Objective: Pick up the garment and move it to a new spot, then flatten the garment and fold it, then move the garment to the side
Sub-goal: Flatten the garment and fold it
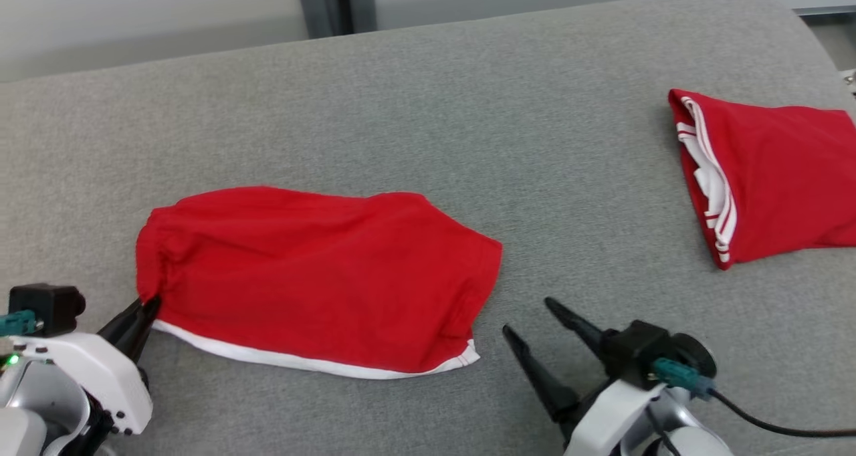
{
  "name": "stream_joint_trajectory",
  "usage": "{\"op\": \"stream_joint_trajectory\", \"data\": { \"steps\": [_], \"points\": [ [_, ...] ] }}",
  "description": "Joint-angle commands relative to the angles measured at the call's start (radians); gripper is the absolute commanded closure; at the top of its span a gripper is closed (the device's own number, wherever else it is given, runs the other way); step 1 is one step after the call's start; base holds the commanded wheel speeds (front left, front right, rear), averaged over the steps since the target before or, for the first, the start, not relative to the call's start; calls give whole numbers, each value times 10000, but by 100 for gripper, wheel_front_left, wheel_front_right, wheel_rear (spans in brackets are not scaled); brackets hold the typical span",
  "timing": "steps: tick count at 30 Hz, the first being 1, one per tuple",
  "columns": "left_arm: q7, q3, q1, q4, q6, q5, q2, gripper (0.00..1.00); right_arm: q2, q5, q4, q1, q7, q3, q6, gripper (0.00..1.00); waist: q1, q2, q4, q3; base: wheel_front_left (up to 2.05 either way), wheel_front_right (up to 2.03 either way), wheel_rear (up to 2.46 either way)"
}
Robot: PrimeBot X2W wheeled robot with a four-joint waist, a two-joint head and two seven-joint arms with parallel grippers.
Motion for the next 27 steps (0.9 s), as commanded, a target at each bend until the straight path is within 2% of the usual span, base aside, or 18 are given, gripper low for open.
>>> {"op": "stream_joint_trajectory", "data": {
  "steps": [1, 11, 12, 13, 14, 16, 20, 27],
  "points": [
    [15, -45, -291, -63, 16, 88, -16, 100, -159, 139, 254, -294, 23, 322, -3, 0, 0, 0, 197, 133, 0, 0, 0],
    [-255, -343, -830, -41, -86, 193, -392, 100, -503, 1325, 2262, -1740, -47, 2906, -1, 0, 0, 0, 684, 423, 0, 0, 0],
    [-297, -351, -856, -11, -96, 187, -425, 100, -525, 1409, 2455, -1827, -19, 3095, -1, 55, 0, 0, 705, 427, 0, 0, 0],
    [-374, -345, -876, 4, -109, 166, -459, 100, -546, 1492, 2600, -1898, -86, 3191, -1, 85, 0, 0, 724, 422, 0, 0, 0],
    [-460, -325, -879, 16, -107, 120, -480, 100, -553, 1596, 2675, -1974, -192, 3256, -1, 100, 0, 0, 742, 418, 0, 0, 0],
    [-638, -268, -821, -23, -97, 89, -523, 100, -612, 1802, 2770, -2052, -435, 3293, -1, 100, 0, 0, 753, 366, 0, 0, 0],
    [-972, -220, -665, -466, 190, 271, -564, 100, -857, 2056, 2455, -2062, -1023, 2808, -3, 100, 0, 0, 748, 177, 0, 0, 0],
    [-1127, 74, -490, -2434, 737, 168, -708, 100, -1188, 2467, 868, -1616, -1395, 912, -3, 100, 0, 0, 612, -307, 0, 0, 0]
  ]
}}
